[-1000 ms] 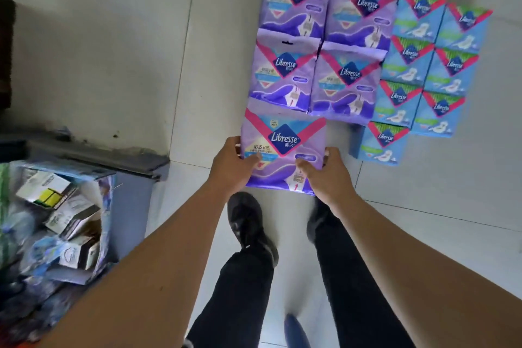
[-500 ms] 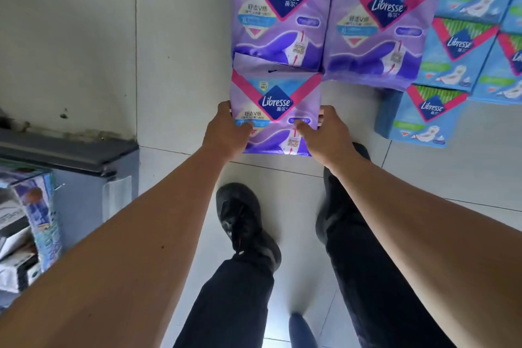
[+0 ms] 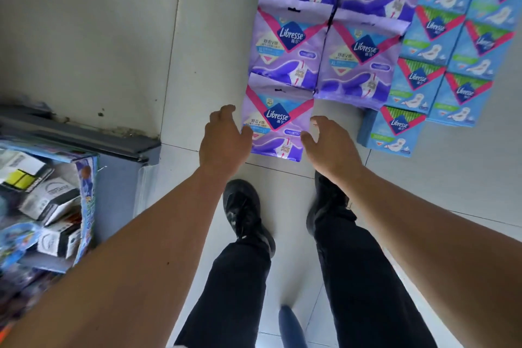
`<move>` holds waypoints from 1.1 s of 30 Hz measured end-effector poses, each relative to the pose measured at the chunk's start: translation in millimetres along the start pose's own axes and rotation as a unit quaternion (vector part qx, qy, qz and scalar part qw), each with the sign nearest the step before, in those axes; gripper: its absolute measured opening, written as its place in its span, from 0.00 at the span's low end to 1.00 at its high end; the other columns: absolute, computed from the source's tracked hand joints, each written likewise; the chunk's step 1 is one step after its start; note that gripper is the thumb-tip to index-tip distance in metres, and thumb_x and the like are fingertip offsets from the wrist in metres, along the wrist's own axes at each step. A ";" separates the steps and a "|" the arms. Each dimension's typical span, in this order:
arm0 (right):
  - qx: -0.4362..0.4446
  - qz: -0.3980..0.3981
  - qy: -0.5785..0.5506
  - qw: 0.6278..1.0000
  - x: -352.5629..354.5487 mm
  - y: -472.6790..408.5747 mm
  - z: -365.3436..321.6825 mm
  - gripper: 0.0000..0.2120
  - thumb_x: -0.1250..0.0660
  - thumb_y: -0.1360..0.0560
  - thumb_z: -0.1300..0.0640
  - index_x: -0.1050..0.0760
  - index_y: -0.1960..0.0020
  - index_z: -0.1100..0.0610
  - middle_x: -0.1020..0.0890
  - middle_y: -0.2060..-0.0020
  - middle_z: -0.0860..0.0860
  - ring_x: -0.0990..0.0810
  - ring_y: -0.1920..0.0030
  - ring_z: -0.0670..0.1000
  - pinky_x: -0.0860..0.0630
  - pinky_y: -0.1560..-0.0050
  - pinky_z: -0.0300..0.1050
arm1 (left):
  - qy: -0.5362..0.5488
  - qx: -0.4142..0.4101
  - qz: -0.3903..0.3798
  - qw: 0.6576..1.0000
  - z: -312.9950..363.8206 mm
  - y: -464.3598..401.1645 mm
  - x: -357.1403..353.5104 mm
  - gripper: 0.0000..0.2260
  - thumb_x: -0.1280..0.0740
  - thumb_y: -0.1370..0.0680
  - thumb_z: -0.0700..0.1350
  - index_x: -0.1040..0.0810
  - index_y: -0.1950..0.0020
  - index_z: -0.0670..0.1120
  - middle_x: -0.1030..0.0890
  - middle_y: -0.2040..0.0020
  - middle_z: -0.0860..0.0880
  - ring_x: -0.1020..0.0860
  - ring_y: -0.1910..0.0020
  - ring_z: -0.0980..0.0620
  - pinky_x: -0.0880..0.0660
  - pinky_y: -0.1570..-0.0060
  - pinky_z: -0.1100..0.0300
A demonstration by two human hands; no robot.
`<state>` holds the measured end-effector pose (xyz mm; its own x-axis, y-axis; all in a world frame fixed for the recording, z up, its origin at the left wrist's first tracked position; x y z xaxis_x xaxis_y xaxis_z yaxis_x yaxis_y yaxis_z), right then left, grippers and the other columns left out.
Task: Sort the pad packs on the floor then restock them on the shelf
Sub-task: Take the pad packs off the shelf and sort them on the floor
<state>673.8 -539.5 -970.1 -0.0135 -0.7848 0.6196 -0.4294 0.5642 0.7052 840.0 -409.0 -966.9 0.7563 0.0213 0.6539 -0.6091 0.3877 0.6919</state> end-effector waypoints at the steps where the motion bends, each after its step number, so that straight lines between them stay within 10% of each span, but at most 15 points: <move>1: 0.035 0.009 0.021 0.999 13.2 12.9 -14.9 0.22 0.40 0.19 0.49 0.32 0.30 0.59 0.25 0.35 0.57 0.28 0.35 0.57 0.33 0.36 0.47 | -0.018 -0.017 0.017 1.000 7.5 13.7 14.6 0.21 0.37 0.20 0.53 0.34 0.30 0.48 0.28 0.34 0.46 0.26 0.36 0.49 0.22 0.45 0.51; 8: 0.269 0.112 0.166 0.942 124.3 119.6 -150.2 0.21 0.40 0.21 0.48 0.31 0.31 0.56 0.25 0.34 0.54 0.27 0.36 0.59 0.27 0.44 0.54 | -0.062 -0.131 0.196 0.970 60.6 128.5 163.4 0.18 0.42 0.20 0.54 0.27 0.33 0.49 0.24 0.35 0.48 0.27 0.38 0.45 0.31 0.42 0.50; 16: 0.476 0.164 0.196 0.841 199.5 247.1 -300.9 0.24 0.45 0.24 0.46 0.26 0.35 0.59 0.21 0.39 0.57 0.22 0.42 0.61 0.22 0.53 0.55 | -0.008 -0.031 0.323 0.946 40.9 273.9 298.6 0.21 0.41 0.21 0.56 0.33 0.28 0.53 0.29 0.32 0.51 0.32 0.32 0.47 0.36 0.34 0.49; 33: 0.756 0.043 0.212 0.618 29.3 500.8 -450.4 0.25 0.42 0.24 0.46 0.28 0.32 0.58 0.24 0.35 0.56 0.25 0.37 0.60 0.24 0.48 0.58 | 0.128 0.279 0.543 0.781 -201.4 541.6 325.5 0.20 0.37 0.23 0.55 0.30 0.31 0.54 0.26 0.34 0.50 0.30 0.36 0.44 0.32 0.40 0.48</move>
<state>865.1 -164.3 -443.6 0.0049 -0.4505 0.8927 -0.8013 -0.5358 -0.2661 804.4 -6.6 -440.9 -0.2996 0.2691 0.9153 -0.8800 -0.4485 -0.1562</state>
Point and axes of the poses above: each hand's wrist, its own y-axis away from the middle knuckle, its own x-axis out of the back of the hand, z = x × y, the point moved 6 cm from there along -y, towards the middle knuckle
